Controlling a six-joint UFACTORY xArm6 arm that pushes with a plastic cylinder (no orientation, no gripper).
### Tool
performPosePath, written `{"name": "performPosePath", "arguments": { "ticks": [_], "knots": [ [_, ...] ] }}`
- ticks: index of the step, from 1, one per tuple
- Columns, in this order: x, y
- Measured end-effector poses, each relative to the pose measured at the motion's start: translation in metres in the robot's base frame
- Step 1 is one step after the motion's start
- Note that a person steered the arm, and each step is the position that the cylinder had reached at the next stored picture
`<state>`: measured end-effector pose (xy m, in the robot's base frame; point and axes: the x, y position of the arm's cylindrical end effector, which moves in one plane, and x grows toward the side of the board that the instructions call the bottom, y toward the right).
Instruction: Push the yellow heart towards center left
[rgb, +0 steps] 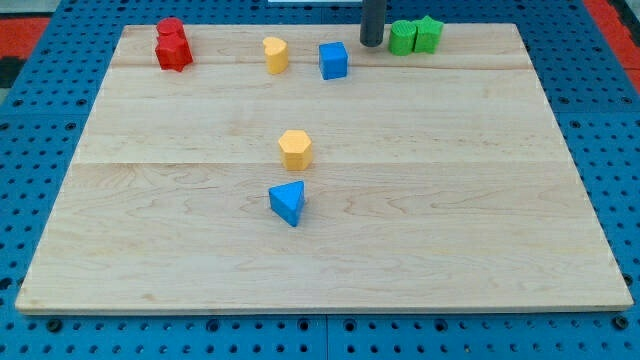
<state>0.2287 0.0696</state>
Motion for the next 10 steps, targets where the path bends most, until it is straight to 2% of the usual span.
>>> {"name": "performPosePath", "arguments": {
  "ticks": [1, 2, 3, 4, 5, 7, 9, 10],
  "knots": [
    [0.006, 0.001],
    [-0.012, 0.005],
    [-0.019, -0.018],
    [-0.019, -0.068],
    [-0.013, -0.102],
    [0.034, -0.123],
    [0.002, -0.123],
    [0.003, -0.148]
  ]
}}
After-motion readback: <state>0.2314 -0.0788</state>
